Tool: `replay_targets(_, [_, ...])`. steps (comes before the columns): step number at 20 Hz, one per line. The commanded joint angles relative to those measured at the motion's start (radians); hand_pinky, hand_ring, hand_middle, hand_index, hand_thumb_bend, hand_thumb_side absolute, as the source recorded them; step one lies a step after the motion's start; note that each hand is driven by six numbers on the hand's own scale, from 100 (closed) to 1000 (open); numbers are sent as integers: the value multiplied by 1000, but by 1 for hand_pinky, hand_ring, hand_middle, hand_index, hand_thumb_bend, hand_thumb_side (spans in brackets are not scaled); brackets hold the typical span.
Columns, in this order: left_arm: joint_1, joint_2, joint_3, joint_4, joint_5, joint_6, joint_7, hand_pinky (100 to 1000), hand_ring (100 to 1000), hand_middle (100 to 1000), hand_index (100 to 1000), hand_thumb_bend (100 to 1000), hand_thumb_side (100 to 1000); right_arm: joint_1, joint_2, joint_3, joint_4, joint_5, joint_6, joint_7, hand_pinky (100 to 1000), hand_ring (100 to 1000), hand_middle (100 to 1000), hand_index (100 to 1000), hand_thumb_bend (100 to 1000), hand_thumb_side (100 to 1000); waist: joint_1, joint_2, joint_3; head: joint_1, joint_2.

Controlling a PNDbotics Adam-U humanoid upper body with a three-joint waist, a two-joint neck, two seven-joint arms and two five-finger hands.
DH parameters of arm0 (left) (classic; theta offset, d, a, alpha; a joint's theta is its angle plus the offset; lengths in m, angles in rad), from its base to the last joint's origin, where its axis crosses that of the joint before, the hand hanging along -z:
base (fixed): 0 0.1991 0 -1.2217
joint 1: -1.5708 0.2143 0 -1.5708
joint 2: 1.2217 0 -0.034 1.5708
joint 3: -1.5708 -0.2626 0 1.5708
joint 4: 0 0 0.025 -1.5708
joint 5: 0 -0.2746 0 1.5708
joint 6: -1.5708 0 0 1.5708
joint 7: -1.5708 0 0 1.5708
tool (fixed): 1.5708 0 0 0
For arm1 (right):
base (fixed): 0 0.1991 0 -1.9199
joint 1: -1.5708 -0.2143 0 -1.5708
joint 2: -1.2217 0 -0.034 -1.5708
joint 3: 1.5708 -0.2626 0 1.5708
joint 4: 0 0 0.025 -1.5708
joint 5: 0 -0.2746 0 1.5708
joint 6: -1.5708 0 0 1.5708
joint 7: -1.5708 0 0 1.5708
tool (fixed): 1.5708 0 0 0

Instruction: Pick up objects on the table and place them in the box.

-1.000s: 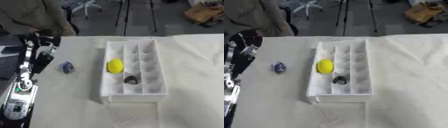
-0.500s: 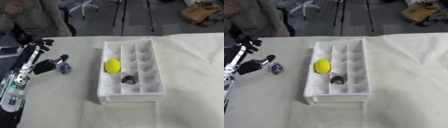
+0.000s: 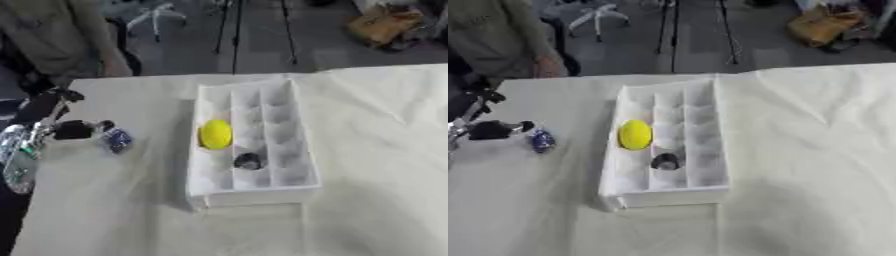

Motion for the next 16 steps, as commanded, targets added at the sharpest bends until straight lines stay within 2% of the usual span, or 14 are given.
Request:
replay_targets(1, [-42, 40, -8, 69, -4, -5, -27, 678, 635, 703, 824, 784, 570, -9, -28, -4, -25, -6, -3, 3, 670, 560, 662, 859, 342, 652, 6, -27, -4, -8, -15])
replay_targets(5, [-69, 32, -29, 119, 16, -46, -57, 682, 619, 687, 815, 783, 564, -11, -28, -2, -25, -6, -3, 4, 670, 560, 662, 859, 342, 651, 8, -25, -10, -10, -16])
replay_targets(10, [-84, 32, -43, 113, 18, -88, -97, 689, 622, 687, 805, 779, 553, -11, -28, -2, -25, -6, -3, 5, 670, 559, 662, 859, 341, 651, 10, -25, -15, -9, -16])
replay_targets(16, [-87, 27, -57, 97, -10, -105, -129, 684, 599, 649, 779, 742, 539, -12, -29, -2, -25, -7, -4, 5, 670, 560, 662, 860, 340, 651, 11, -25, -17, -10, -17])
